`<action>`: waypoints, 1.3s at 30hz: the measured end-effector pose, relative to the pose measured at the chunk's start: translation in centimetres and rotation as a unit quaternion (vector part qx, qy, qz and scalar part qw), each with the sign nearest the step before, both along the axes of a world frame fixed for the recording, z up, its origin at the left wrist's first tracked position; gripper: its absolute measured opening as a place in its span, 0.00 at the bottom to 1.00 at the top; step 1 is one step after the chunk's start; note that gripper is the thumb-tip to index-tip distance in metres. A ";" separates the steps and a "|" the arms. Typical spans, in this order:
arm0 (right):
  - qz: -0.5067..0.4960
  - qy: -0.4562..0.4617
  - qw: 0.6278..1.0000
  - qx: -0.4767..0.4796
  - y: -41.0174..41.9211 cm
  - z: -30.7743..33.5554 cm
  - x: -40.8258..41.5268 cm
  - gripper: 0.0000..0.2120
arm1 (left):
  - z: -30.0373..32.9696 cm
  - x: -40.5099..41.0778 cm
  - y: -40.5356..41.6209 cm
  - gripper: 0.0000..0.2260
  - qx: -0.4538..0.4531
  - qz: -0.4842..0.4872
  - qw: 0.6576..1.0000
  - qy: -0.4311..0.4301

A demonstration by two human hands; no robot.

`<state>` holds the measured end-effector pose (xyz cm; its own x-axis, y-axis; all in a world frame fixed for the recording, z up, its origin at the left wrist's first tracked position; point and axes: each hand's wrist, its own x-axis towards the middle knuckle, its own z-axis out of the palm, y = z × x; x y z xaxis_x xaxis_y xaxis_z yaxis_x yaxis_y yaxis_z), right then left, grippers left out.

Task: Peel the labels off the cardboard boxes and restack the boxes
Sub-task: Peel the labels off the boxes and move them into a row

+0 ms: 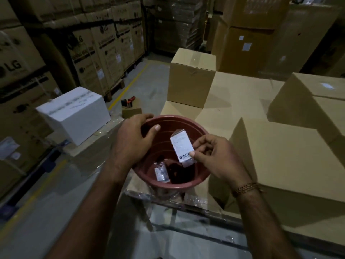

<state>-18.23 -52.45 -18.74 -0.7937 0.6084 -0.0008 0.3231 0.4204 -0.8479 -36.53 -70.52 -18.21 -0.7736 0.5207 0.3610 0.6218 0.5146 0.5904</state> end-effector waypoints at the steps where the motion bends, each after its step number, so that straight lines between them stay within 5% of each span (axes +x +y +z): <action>1: -0.004 -0.017 1.000 0.026 -0.6 -0.3 -0.6 0.09 | -0.4 -0.5 -0.3 0.20 -0.002 -0.012 1.000 -0.005; 14: -0.008 -0.203 0.955 0.218 -3.6 -1.9 -4.7 0.10 | -2.2 -1.1 -1.4 0.19 0.039 -0.084 0.994 -0.064; 21: 0.007 -0.231 0.950 0.209 -3.6 -1.7 -6.4 0.10 | -3.0 -1.6 -1.6 0.22 0.026 -0.061 0.995 -0.076; 26: -0.028 -0.253 0.920 0.298 -4.0 -1.2 -7.4 0.13 | -2.8 -1.5 -1.5 0.20 0.052 -0.068 0.993 -0.083; 39: -0.086 -0.103 0.954 0.268 -1.3 2.1 -2.6 0.06 | -2.0 -1.3 -1.0 0.21 -0.010 -0.081 0.997 -0.008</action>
